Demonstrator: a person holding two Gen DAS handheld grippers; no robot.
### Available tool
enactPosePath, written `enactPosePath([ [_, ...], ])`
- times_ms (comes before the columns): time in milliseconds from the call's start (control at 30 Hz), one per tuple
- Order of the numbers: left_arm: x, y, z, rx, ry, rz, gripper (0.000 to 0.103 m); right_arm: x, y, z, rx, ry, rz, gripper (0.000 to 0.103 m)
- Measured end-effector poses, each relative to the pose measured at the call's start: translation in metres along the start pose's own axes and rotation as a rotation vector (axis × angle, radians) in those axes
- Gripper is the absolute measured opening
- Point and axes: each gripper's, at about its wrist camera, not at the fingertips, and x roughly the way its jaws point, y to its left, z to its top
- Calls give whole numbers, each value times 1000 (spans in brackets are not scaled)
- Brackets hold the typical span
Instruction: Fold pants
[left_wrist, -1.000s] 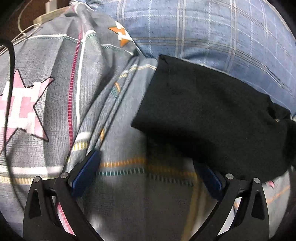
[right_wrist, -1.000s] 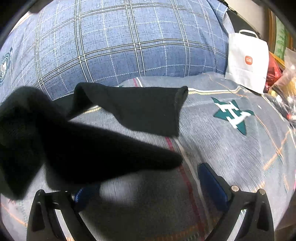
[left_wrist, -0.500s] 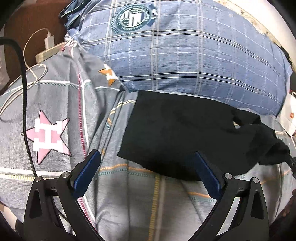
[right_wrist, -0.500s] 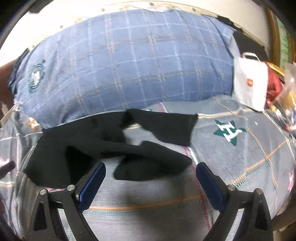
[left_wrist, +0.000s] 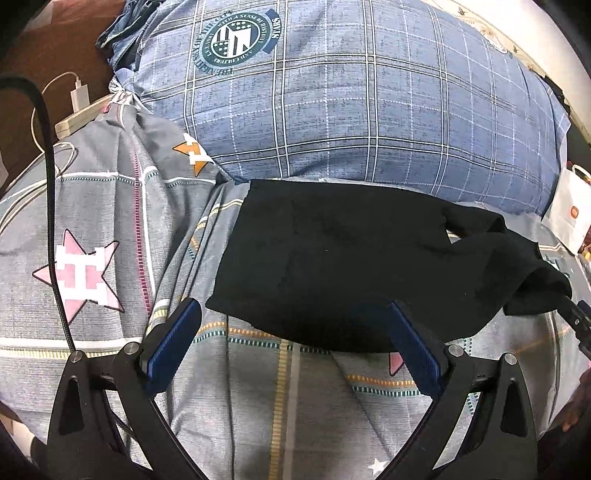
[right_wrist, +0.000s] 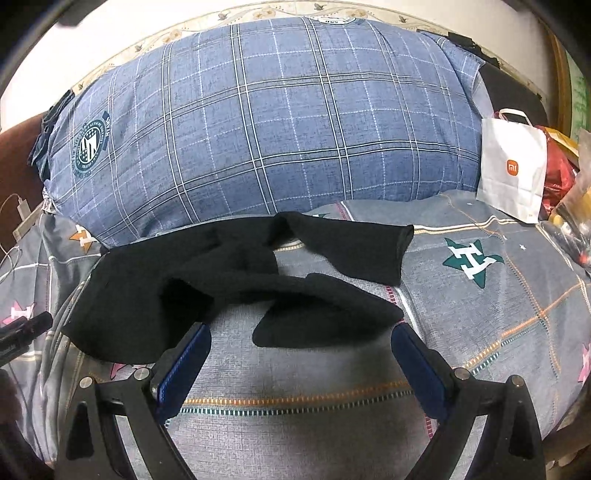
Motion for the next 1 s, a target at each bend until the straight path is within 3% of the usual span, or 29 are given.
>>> enactPosePath([
  [367,10,-5,2,5,27,-8,101,13,-1,-2,10,31,15,98],
  [700,32,22,-6,-70,109,-60,101,32,-47,-10,109,93,-40,98],
  [1000,45,31,-7,-122,123,-47,101,36,-64,-5,153,99,-12,98],
])
